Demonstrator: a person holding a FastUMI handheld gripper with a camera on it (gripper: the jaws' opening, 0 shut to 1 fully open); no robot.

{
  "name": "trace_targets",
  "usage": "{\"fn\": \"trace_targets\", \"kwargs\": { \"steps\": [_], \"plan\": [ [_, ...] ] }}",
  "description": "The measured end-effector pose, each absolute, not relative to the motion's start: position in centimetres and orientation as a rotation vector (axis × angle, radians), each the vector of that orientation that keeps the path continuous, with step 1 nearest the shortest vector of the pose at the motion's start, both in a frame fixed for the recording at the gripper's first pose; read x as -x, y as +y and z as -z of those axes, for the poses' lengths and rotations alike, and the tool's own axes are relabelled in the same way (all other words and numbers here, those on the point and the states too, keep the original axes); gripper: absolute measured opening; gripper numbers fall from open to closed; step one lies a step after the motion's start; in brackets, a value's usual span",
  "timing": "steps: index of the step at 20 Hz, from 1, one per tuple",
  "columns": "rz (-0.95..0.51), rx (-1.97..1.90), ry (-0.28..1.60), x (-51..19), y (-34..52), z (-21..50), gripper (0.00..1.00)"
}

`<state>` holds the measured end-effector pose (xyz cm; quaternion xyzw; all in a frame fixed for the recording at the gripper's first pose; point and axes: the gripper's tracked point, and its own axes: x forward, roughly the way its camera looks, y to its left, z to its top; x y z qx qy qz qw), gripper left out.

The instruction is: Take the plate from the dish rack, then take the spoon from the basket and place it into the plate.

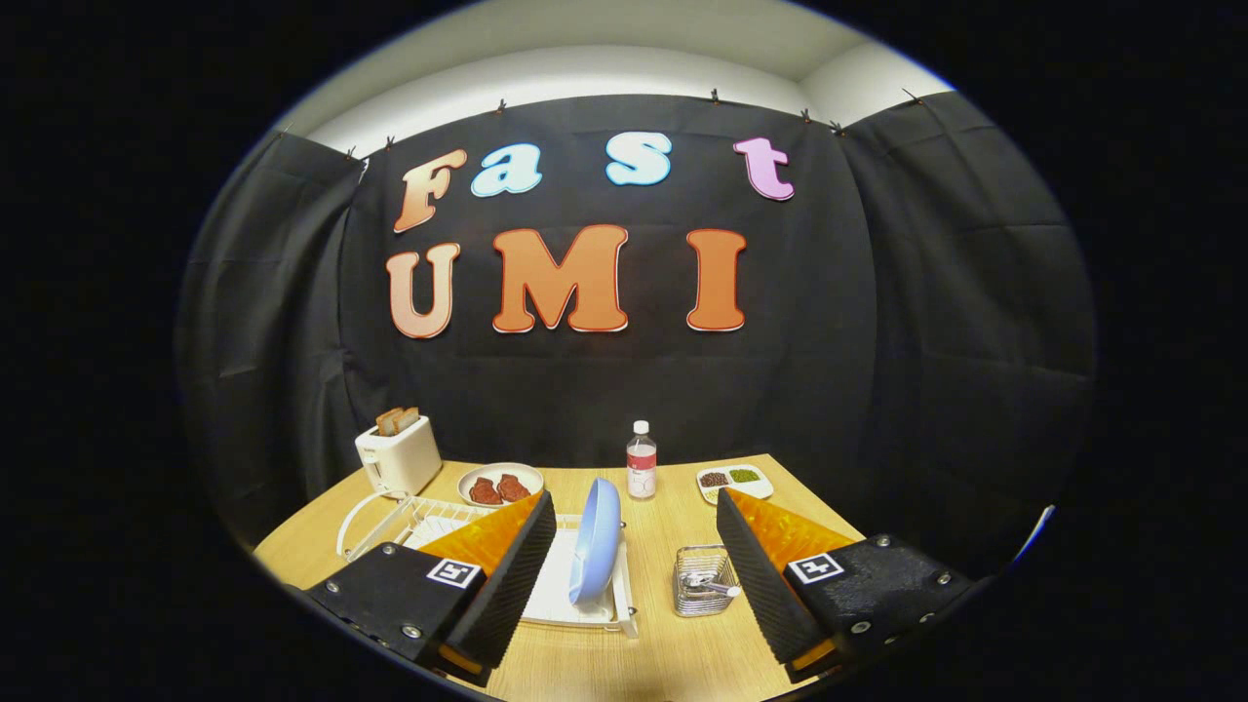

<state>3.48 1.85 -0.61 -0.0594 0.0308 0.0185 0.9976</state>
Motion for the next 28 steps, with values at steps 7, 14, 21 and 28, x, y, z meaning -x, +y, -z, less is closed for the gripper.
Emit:
{"fn": "trace_targets", "kwargs": {
  "steps": [7, 14, 21, 28],
  "plan": [
    [-0.07, 0.177, 0.236, -7.7, 3.7, 4.3, 0.99],
    [-0.055, 0.173, 0.394, -13.1, 4.0, 8.5, 0.99],
    [-0.021, 0.116, 0.579, -17.0, 4.3, 13.7, 0.97],
    [0.052, 0.078, 0.683, -18.1, 3.9, 16.6, 0.44]
  ]
}}
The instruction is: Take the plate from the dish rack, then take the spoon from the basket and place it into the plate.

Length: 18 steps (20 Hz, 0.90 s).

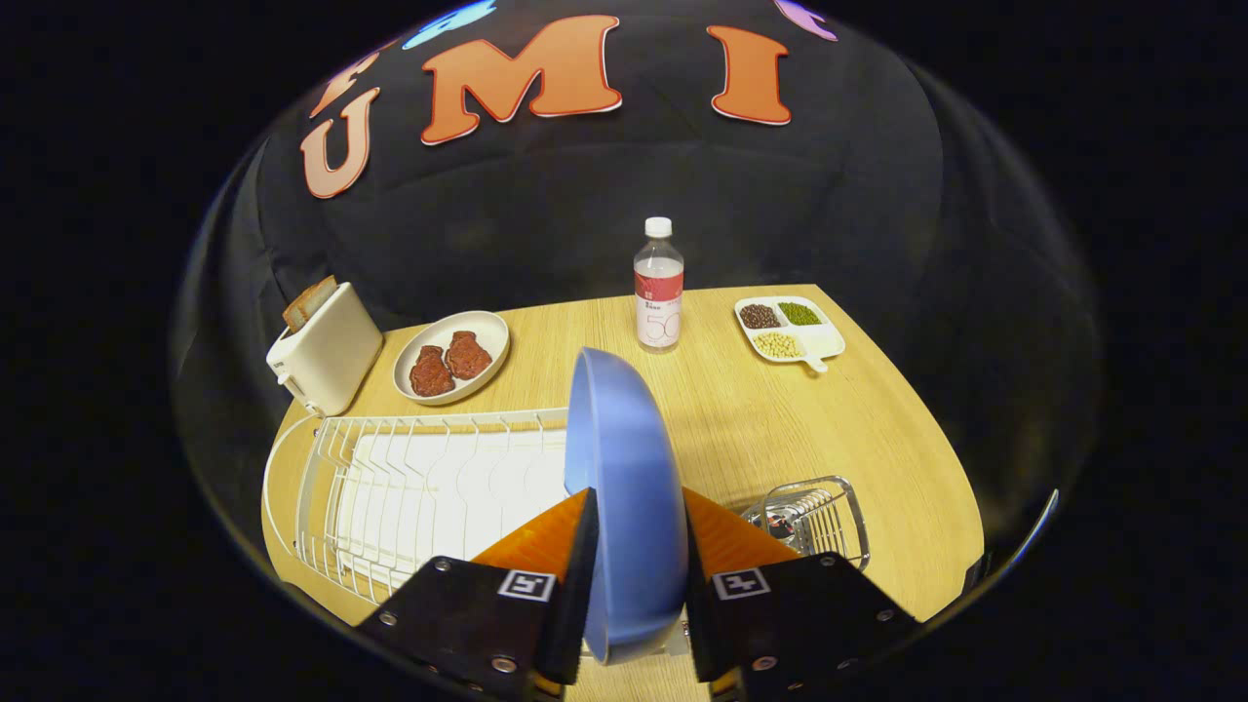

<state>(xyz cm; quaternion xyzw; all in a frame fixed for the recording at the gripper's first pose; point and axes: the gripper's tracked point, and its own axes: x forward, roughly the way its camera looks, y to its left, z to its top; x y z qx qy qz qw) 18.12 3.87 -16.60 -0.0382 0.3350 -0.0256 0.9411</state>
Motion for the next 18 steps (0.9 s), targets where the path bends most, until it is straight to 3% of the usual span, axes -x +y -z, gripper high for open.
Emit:
{"fn": "trace_targets", "kwargs": {
  "steps": [2, 4, 18],
  "plan": [
    [0.084, 0.069, 0.676, -18.4, 3.6, 16.4, 0.32],
    [0.119, 0.099, 0.678, -18.4, 3.0, 16.3, 0.29],
    [0.185, 0.319, 0.56, -17.7, 4.1, 11.8, 0.26]
  ]
}}
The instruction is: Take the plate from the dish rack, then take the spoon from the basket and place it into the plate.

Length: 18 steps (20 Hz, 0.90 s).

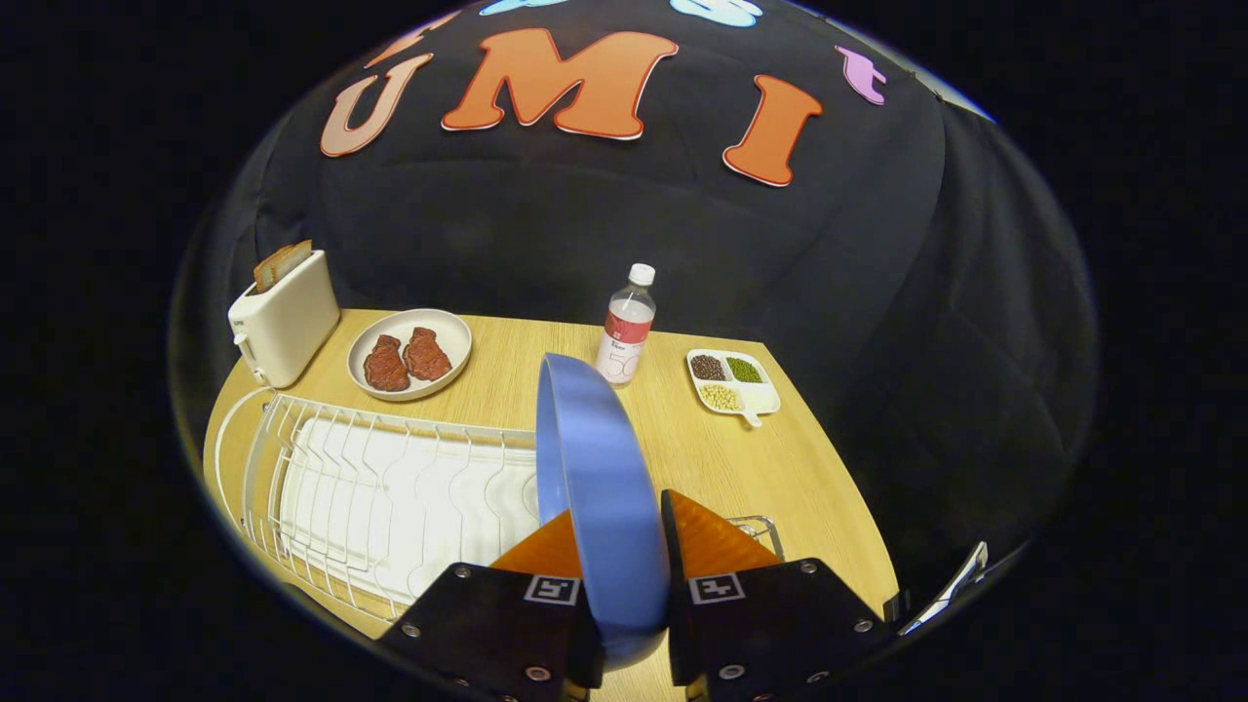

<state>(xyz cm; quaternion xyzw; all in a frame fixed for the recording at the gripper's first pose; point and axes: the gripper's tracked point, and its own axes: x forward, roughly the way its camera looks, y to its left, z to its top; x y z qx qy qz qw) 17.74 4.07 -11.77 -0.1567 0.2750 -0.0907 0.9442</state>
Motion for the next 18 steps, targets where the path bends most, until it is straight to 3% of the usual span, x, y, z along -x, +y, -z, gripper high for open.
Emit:
{"fn": "trace_targets", "kwargs": {
  "steps": [10, 18],
  "plan": [
    [0.103, 0.117, 0.538, -8.8, 5.7, 9.6, 0.26],
    [-0.004, -0.137, 0.594, 0.9, 7.9, 13.1, 0.26]
  ]
}}
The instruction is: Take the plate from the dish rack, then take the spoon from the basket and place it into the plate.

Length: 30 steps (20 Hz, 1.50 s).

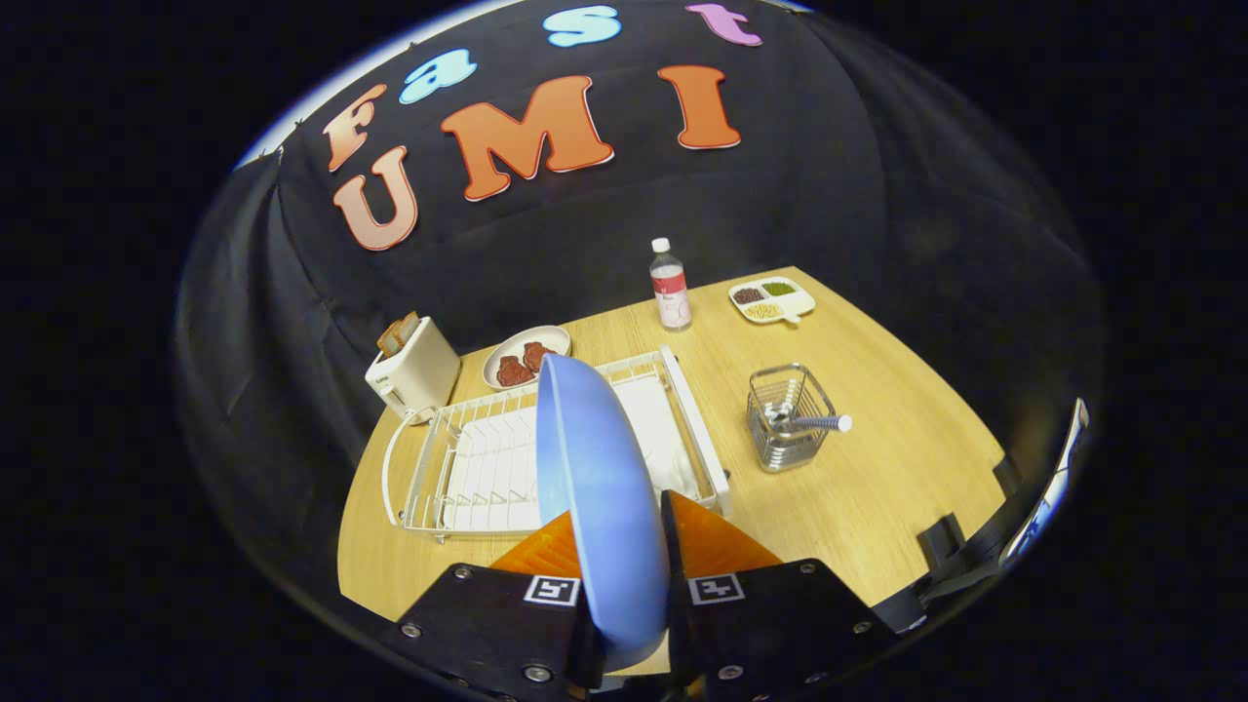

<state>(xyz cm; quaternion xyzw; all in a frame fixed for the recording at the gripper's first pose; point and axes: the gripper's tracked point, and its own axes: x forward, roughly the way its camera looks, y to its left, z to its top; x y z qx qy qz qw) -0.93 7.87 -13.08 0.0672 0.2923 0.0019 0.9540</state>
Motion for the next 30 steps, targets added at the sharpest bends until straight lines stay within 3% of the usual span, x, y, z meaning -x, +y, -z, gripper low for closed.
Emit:
{"fn": "trace_targets", "kwargs": {
  "steps": [13, 24, 30],
  "plan": [
    [-0.058, -0.566, 0.781, 7.7, 11.9, 26.6, 0.26],
    [-0.083, -0.777, 0.887, 6.3, 14.8, 31.0, 0.26],
    [-0.054, -0.774, 0.936, 6.6, 13.5, 31.7, 0.32]
  ]
}}
